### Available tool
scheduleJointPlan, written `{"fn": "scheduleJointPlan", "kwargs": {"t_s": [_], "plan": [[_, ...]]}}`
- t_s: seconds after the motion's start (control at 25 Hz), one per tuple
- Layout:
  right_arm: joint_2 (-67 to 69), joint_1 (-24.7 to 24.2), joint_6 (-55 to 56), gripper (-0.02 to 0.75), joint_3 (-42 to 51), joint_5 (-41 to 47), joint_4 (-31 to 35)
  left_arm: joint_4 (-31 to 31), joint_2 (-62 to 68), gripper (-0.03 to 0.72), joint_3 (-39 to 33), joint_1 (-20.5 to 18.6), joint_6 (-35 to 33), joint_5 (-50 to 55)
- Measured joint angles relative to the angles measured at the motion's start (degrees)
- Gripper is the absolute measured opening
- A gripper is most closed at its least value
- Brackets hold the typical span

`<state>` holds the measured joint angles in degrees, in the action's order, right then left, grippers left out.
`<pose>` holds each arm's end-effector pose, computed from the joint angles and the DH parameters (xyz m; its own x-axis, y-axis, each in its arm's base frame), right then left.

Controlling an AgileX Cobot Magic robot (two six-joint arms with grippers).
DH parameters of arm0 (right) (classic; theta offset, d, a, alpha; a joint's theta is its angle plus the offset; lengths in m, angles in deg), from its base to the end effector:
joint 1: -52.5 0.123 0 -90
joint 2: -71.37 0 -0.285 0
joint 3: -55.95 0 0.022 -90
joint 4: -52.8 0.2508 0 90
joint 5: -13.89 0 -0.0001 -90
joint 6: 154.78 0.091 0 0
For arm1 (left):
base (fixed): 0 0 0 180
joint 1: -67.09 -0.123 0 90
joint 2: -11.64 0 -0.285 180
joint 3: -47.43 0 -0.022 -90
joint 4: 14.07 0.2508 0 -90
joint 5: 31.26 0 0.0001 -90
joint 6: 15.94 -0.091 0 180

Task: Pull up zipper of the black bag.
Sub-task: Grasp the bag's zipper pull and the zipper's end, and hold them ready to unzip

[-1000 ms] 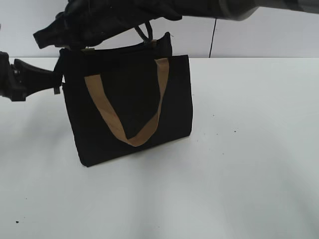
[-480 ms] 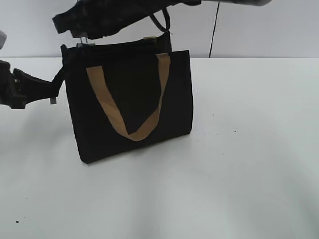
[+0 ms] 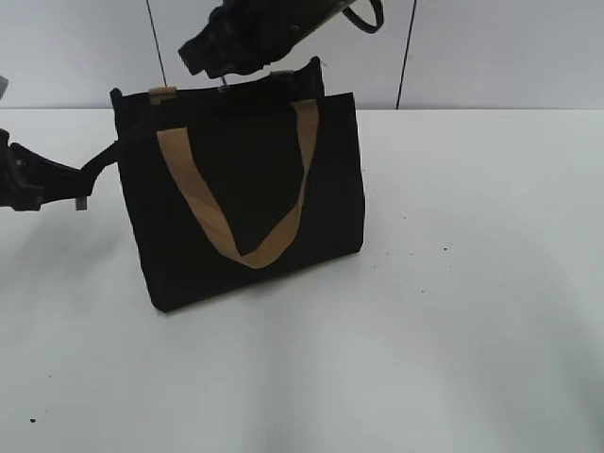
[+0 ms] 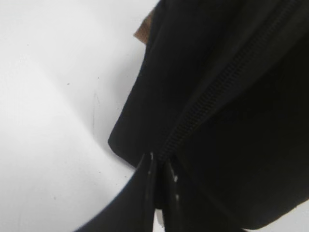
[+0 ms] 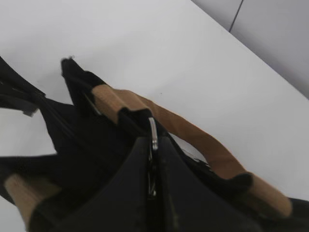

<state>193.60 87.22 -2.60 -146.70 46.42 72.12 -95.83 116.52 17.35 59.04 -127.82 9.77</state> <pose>0.3778 0.2815 0.2857 -0.3925 -0.5077 -0.7670 -0.7637 0.6446 -0.0358 0.3139 -0.0154 0.1823 -0.5005 0.3445 -0.7942 0.6655 0.7399 -0.0985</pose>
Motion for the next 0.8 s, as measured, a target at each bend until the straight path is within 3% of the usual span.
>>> {"fn": "scheduleJointPlan", "kwargs": {"t_s": [0.24,0.4,0.6,0.72,0.8], "plan": [[-1.6,-0.48,1.77,-0.001,-0.13,5.58,-15.0,0.76,-1.42,0.011,-0.04,-0.33,0.51,-1.12],[-1.71,-0.8,4.44,-0.001,-0.2,9.23,-21.0,0.81,-1.47,0.011,-0.12,-0.4,0.51,-0.08],[-1.71,-0.61,6.97,-0.001,-0.3,11.14,-25.49,0.33,-1.65,0.011,-0.12,-0.29,0.51,1.59],[-1.76,-0.61,9.0,0.0,-0.3,10.99,-25.64,0.06,-1.65,0.011,-0.12,-0.29,0.51,1.76],[-2.15,-0.66,9.31,0.04,-0.3,10.88,-24.25,0.23,-1.65,0.011,-0.12,-0.29,0.51,1.7]]}}
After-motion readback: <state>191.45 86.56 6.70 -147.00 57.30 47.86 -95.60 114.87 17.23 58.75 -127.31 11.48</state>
